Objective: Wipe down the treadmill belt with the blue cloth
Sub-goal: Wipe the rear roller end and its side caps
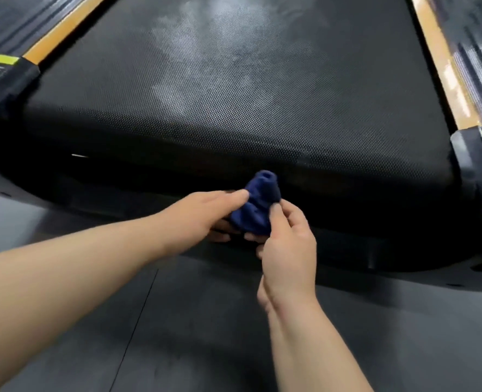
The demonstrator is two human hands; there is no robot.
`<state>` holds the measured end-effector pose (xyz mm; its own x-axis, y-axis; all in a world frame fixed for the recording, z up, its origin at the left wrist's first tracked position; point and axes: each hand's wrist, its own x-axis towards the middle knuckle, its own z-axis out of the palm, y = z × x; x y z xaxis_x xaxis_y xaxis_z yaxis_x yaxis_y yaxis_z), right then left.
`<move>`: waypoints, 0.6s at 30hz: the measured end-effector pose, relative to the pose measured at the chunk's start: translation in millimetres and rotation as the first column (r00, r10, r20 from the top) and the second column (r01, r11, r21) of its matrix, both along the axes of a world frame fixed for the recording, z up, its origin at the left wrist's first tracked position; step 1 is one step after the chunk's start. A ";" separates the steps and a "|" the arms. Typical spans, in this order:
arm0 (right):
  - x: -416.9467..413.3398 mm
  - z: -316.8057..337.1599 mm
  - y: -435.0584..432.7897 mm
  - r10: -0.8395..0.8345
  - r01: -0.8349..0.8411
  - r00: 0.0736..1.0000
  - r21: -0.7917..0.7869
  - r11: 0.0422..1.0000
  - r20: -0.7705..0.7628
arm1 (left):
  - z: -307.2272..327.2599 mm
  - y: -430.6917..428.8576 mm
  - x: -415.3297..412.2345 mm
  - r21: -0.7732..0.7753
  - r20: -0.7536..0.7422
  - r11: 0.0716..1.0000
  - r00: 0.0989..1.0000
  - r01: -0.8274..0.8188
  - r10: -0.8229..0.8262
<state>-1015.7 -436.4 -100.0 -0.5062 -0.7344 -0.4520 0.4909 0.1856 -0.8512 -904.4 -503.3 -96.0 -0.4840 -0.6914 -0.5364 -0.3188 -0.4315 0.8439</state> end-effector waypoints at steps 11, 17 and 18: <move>-88.6 56.6 -6.4 0.266 -0.291 0.671 0.085 0.953 -0.692 | -18.3 22.6 -51.7 0.190 -0.211 0.447 0.408 -0.874 0.888; -76.8 66.9 -94.5 0.169 -0.542 -0.065 0.177 0.822 -0.984 | 3.2 12.2 -77.3 0.519 -0.347 0.140 -0.057 -0.843 0.936; -74.4 59.1 -105.9 0.191 -0.542 -0.206 0.274 0.795 -0.960 | 3.7 10.8 -82.1 0.579 -0.349 0.127 -0.104 -0.806 0.931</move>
